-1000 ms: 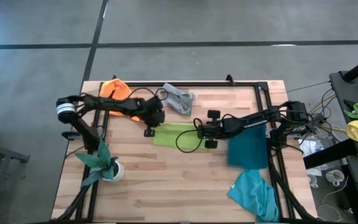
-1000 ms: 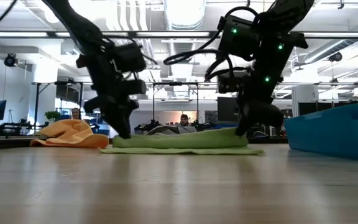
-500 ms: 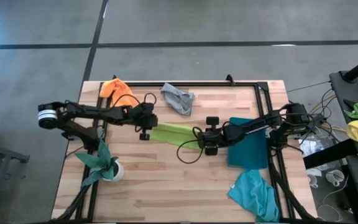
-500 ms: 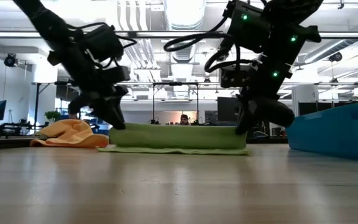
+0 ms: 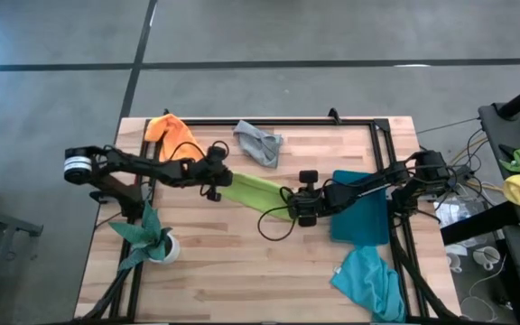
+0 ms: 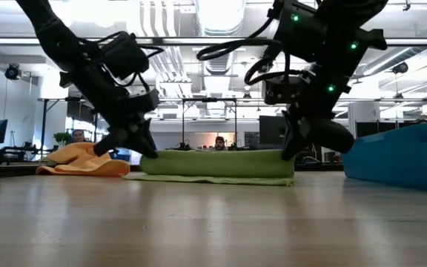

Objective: Roll microfiber towels into tight, uniform cylinder then place into a basket
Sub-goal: Roll the green towel

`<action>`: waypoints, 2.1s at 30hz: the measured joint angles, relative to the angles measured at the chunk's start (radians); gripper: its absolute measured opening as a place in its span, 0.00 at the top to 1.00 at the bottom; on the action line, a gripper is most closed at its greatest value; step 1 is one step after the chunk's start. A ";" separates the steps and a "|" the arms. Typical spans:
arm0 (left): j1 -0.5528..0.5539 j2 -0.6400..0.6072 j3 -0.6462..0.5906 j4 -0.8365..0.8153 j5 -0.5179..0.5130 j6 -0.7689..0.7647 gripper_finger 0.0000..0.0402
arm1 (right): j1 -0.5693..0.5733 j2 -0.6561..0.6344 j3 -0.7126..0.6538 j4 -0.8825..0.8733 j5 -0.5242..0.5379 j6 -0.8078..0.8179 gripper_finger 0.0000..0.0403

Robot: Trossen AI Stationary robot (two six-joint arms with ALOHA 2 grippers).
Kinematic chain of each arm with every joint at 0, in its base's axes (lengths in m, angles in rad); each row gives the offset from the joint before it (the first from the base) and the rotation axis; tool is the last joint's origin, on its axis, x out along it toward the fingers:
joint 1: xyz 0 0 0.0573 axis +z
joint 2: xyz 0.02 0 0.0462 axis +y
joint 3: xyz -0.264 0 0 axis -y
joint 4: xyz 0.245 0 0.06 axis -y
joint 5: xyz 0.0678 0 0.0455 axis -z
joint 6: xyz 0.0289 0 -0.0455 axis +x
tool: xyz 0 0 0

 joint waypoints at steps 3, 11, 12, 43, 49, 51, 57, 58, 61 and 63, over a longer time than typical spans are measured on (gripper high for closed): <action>0.000 0.041 0.000 0.031 -0.001 0.005 1.00 | 0.001 0.000 -0.010 0.003 0.011 -0.001 0.98; -0.001 0.108 0.004 0.083 -0.016 0.056 1.00 | 0.018 0.000 -0.025 0.013 0.002 0.000 0.98; -0.001 0.100 0.005 0.074 -0.016 0.056 1.00 | 0.020 0.000 -0.025 0.017 -0.015 0.000 0.98; -0.002 -0.032 0.059 -0.325 0.097 -0.004 0.77 | 0.031 0.010 0.009 0.180 -0.389 0.163 0.68; -0.002 -0.036 0.059 -0.352 0.124 -0.004 0.77 | 0.031 0.064 0.009 0.259 -0.437 0.225 0.67; -0.002 -0.036 0.059 -0.358 0.124 -0.004 0.77 | 0.033 0.070 0.023 0.246 -0.457 0.249 0.68; -0.002 -0.054 0.099 -0.400 0.122 -0.004 0.77 | 0.033 0.022 0.091 0.151 -0.448 0.280 0.68; -0.002 -0.058 0.110 -0.421 0.122 -0.004 0.77 | 0.033 0.016 0.100 0.131 -0.433 0.286 0.68; 0.002 -0.061 0.147 -0.454 0.122 -0.006 0.77 | 0.029 0.001 0.117 0.052 -0.354 0.350 0.67; 0.017 -0.059 0.171 -0.483 0.146 -0.033 0.77 | 0.011 -0.012 0.121 0.024 -0.348 0.426 0.65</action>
